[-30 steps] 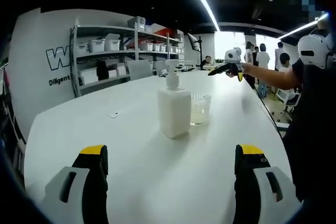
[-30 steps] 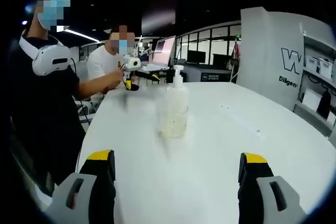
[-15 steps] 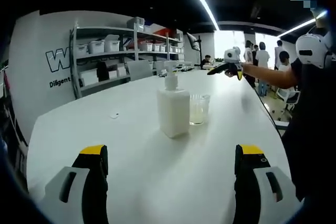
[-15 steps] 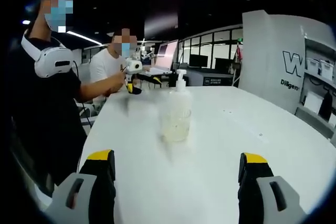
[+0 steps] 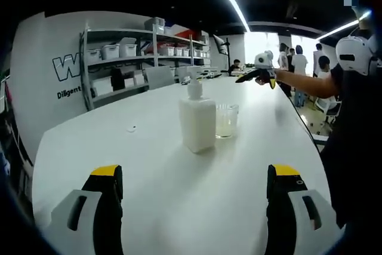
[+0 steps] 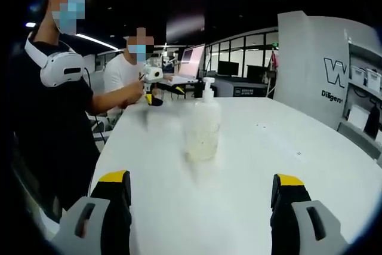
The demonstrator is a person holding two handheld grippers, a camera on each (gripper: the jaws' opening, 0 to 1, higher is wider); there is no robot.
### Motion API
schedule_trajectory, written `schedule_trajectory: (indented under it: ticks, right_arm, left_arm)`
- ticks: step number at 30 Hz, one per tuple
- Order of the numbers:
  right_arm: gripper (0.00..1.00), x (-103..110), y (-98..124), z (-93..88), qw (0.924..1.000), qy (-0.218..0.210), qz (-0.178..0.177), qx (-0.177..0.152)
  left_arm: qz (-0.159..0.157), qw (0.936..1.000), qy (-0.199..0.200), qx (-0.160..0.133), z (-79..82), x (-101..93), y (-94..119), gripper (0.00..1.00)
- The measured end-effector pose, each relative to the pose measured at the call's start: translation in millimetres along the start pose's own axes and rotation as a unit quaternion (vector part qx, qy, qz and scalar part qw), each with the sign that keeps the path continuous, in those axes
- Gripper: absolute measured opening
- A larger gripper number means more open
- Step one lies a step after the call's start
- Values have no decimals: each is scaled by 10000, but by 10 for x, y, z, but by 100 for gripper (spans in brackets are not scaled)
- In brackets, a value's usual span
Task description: Hold the bottle steady, press the pump all the way down and release, and repeat the specified number of times to dispense into the cup
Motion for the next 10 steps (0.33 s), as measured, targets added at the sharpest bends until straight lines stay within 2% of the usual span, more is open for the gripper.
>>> schedule_trajectory:
  ticks: [10]
  right_arm:
    - [99,49,16,-24,10000,16,7,14]
  left_arm:
    - [-8,10000,11,12,-3,1,-19,99]
Point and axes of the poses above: the point that each gripper's makers call its tool centre point, and the gripper's own axes: y roughly backward along the fingers, x roughly to its left, z roughly out of its top, the point moved 10 cm from there along y, roughly backward along the fingers, and after that the axes turned 11 degrees about -z, right-handed, at the moved point
